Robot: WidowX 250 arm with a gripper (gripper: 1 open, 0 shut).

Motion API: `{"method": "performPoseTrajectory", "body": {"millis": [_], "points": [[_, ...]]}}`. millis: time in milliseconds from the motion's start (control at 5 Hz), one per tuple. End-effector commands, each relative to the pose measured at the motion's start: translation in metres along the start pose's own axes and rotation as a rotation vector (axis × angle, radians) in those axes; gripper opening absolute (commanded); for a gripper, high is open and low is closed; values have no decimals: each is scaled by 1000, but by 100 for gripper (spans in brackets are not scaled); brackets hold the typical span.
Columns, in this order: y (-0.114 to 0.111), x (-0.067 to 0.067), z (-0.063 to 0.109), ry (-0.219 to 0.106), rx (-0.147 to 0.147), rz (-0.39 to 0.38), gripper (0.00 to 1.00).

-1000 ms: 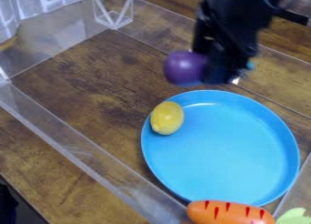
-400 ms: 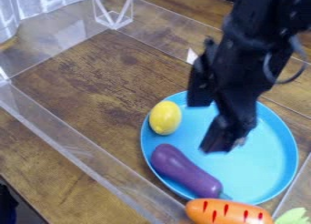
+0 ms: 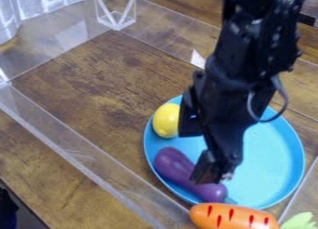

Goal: Put the purple eggplant on the blue tray

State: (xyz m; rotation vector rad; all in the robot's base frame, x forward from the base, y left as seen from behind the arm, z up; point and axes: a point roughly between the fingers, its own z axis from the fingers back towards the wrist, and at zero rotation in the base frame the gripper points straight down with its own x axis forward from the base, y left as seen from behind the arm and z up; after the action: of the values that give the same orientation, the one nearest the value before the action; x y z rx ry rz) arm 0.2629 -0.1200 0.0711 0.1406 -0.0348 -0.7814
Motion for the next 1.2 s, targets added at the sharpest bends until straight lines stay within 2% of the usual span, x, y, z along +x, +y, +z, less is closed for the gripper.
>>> {"method": "performPoseTrajectory", "body": {"millis": [0, 200, 400, 600, 800, 1000], "points": [[-4, 13, -2, -24, -2, 26, 100], [-17, 28, -18, -2, -19, 27, 100], [-7, 22, 16, -23, -25, 123, 100], [2, 17, 49, -20, -14, 194, 100], [8, 9, 66, -22, -40, 262, 0], [-4, 11, 66, -29, -59, 239, 100]]}}
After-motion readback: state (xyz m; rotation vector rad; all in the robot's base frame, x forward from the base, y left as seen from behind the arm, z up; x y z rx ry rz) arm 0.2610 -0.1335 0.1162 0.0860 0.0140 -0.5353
